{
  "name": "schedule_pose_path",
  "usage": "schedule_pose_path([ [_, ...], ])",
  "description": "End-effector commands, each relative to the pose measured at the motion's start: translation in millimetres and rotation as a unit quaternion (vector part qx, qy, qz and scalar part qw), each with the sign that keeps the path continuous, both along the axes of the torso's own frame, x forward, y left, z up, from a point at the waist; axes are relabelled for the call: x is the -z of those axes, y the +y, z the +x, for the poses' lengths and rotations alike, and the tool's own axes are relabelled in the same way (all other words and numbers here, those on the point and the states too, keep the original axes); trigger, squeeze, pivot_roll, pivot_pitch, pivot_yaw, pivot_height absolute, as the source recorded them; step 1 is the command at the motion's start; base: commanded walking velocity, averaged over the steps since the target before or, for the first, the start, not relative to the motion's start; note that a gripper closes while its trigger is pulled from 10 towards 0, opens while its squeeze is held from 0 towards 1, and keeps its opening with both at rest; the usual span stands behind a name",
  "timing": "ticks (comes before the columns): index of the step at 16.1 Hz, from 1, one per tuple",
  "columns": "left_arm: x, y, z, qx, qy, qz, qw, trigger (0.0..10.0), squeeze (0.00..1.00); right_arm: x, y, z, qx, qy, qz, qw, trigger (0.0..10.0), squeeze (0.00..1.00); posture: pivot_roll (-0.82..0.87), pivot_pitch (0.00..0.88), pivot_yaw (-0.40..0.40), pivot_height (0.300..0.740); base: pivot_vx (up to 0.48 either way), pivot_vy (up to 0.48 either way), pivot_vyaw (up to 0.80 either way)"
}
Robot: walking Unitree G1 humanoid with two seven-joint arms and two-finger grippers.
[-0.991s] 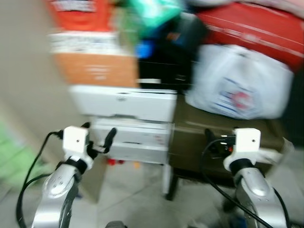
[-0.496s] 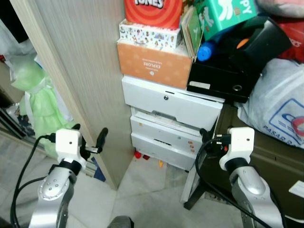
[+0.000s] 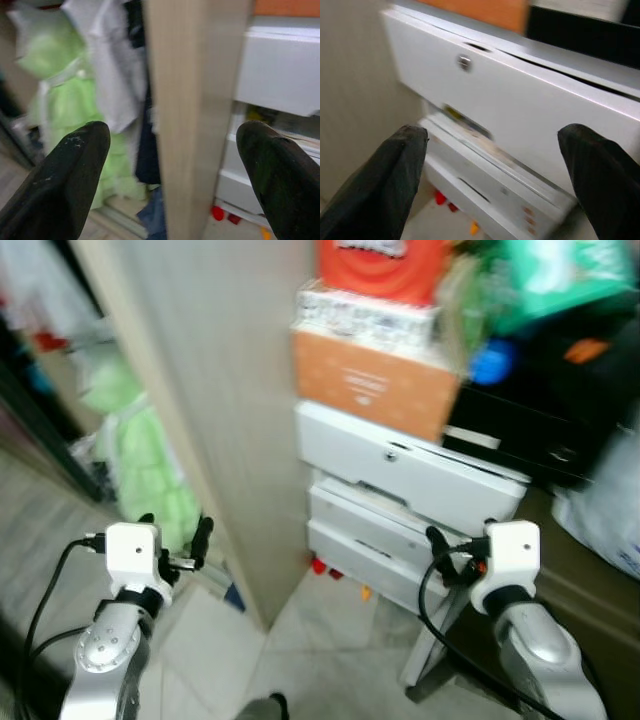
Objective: Clean up the room
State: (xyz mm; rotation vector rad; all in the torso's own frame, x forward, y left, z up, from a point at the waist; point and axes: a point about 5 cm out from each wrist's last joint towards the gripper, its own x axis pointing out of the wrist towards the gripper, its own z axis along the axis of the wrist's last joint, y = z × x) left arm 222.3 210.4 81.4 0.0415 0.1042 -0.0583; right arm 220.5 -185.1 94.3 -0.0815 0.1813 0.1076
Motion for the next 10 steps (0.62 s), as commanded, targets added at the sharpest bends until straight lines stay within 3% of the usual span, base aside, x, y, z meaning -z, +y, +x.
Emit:
schedule_pose_path([
  [1, -1, 1.1, 0.1, -0.005, -0.003, 0.004, 1.0, 10.0, 0.0, 0, 0.2, -0.9, -0.004, 0.0, -0.003, 1.0, 10.0, 0.0, -0.05, 0.0, 0.001, 0.74, 0.0, 0.0, 0.8],
  [10, 3, 11.6, -4.4, -0.061, 0.001, 0.009, 0.998, 10.0, 0.0, 0, -1.4, -0.4, -0.011, 0.0, -0.005, 1.0, 10.0, 0.0, -0.04, 0.0, -0.008, 0.74, 0.0, 0.0, 0.8],
])
